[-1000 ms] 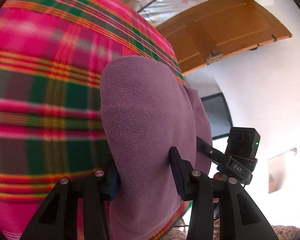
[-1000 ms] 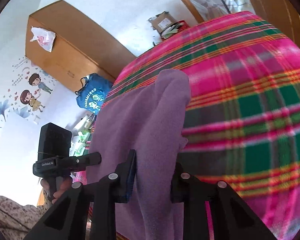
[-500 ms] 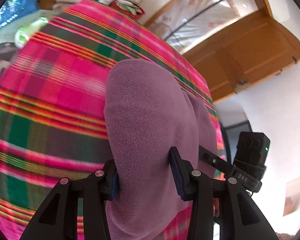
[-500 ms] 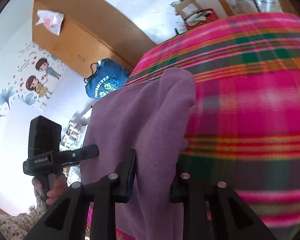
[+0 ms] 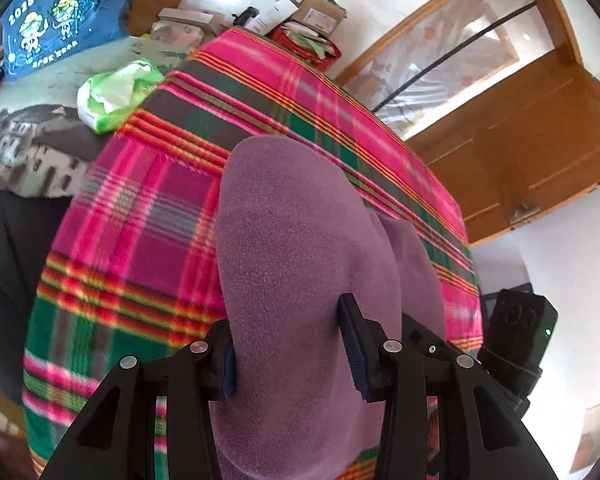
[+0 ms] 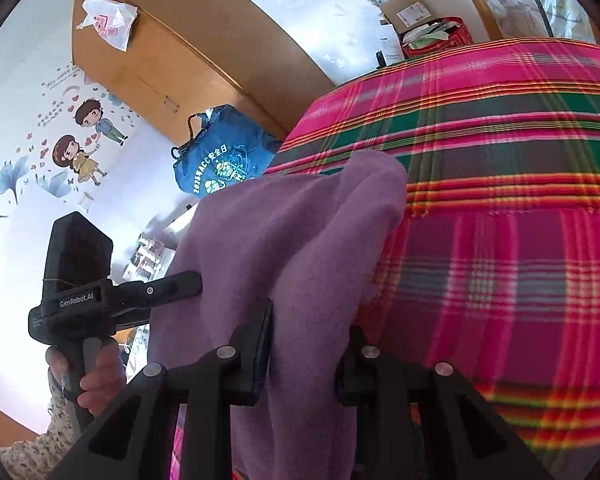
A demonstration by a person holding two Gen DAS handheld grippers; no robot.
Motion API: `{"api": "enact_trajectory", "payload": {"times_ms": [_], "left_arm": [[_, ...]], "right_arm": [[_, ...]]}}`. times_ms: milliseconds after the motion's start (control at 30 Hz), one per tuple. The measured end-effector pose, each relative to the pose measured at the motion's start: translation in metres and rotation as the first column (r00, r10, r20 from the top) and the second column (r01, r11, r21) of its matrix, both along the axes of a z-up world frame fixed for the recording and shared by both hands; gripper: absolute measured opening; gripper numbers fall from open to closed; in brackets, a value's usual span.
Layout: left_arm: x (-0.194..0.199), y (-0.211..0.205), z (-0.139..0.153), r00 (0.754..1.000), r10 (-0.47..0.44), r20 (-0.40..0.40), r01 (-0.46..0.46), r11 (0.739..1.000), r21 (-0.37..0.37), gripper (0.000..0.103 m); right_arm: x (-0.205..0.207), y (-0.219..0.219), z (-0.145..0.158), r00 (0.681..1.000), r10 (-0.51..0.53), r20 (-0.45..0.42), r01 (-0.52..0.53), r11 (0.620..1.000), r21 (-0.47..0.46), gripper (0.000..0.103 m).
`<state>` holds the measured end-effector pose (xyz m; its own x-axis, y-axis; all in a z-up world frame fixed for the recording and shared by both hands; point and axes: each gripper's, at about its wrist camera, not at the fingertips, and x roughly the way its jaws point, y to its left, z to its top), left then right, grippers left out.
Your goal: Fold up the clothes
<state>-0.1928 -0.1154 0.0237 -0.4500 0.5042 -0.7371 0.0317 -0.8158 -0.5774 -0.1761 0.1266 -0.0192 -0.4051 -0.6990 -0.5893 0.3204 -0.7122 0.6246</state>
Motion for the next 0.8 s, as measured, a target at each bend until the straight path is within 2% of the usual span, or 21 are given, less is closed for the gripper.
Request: {"api": "enact_trajectory", "payload": {"times_ms": [167,467,700,800], "left_arm": [[-0.010,-0.009,-0.001,1.000,0.020,-0.010,-0.020,1.000,-0.016,0.045],[-0.014,-0.029,-0.028,0.997,0.050,0.054,-0.054,0.996,0.065,0.047],[0.000,-0.036,-0.029,0.997,0.062,0.039,-0.064,0.995,0.076,0.049],[0.011,-0.038,-0.024,0.998,0.067,0.019,-0.068,0.996,0.052,0.049]], "right_arm": [[-0.005,-0.007,0.000,1.000,-0.007,-0.028,0.008,1.000,0.015,0.026],[-0.009,-0.001,-0.010,0.999,-0.039,-0.017,0.040,0.998,0.047,0.034],[0.000,0.020,-0.014,0.997,-0.068,0.031,0.068,0.998,-0.011,0.040],[0.007,0.026,-0.011,0.996,-0.080,0.037,0.081,0.997,-0.014,0.041]]}}
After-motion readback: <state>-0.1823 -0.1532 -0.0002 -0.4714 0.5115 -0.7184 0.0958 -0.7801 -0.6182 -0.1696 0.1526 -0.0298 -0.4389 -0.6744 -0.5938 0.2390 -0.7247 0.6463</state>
